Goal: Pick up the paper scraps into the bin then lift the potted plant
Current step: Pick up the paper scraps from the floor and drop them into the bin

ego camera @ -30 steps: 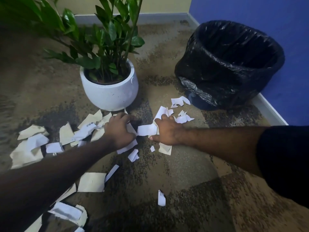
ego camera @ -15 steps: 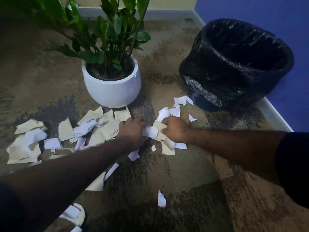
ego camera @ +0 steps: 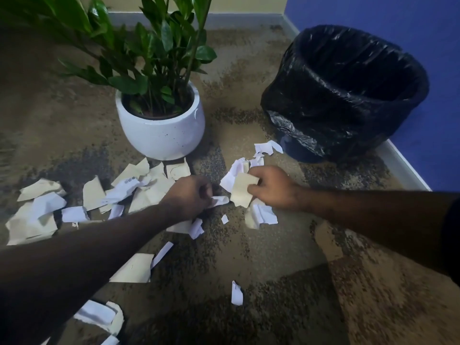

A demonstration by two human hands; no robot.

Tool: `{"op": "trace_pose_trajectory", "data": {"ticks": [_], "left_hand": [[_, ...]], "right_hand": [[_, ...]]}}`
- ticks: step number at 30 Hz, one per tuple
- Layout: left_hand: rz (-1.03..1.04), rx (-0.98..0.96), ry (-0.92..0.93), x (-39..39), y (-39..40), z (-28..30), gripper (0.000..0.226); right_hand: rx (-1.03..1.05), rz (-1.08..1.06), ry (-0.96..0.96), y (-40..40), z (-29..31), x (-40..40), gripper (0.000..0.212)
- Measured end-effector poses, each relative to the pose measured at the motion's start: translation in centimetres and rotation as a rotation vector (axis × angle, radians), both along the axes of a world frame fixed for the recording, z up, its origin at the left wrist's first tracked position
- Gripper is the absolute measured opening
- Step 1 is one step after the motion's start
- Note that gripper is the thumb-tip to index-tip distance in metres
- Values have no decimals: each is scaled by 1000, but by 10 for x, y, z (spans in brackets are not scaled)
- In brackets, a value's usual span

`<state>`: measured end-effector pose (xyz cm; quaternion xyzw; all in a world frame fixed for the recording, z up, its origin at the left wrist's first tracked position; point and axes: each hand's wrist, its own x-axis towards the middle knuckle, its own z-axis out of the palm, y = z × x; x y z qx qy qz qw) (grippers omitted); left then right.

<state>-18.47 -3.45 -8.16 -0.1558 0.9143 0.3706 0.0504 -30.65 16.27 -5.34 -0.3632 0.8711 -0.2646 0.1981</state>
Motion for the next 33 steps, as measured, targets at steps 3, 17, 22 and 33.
{"op": "trace_pose_trajectory", "data": {"ticks": [3,17,22,33], "left_hand": [[16,80,30,0,-6,12,26],[-296,29,-225,10,-7,30,14],[-353,-425,-362,25,-6,35,68],[-240,-327,-271,55,3,7,45]], "right_hand": [[-89,-95,-174,4,11,-10,21],[451,275,106,24,-7,10,90],[601,307,192,7,-20,28,109],[304,343,65,-5,-3,44,18]]}}
